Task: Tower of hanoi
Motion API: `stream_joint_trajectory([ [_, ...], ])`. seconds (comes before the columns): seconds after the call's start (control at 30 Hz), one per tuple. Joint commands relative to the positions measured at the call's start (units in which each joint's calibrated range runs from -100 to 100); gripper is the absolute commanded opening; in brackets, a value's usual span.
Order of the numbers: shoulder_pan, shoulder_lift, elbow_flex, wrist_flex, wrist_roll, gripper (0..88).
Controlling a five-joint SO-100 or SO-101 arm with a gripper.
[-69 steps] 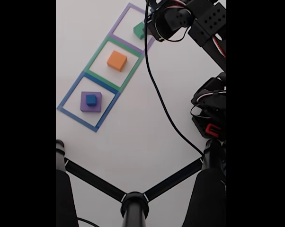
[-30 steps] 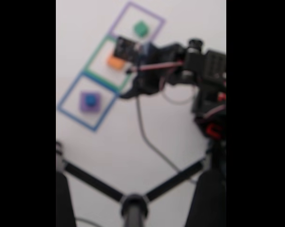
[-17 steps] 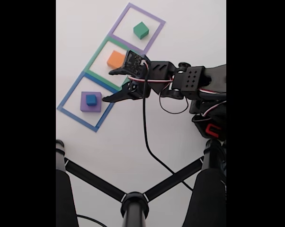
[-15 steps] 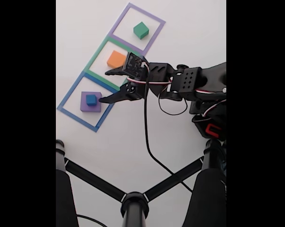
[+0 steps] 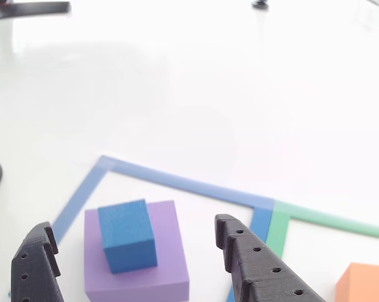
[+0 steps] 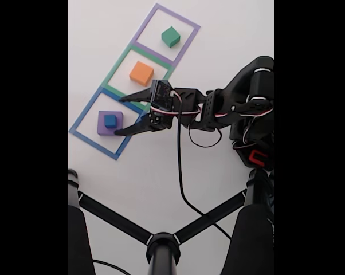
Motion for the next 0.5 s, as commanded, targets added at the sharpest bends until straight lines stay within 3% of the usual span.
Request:
stream_joint_trajectory([
  [0.0,-1.0,4.8,-5.0,-5.7,0.4,29.3],
  [0.47,-2.3,15.7,-12.9,-8.9,0.4,29.3],
])
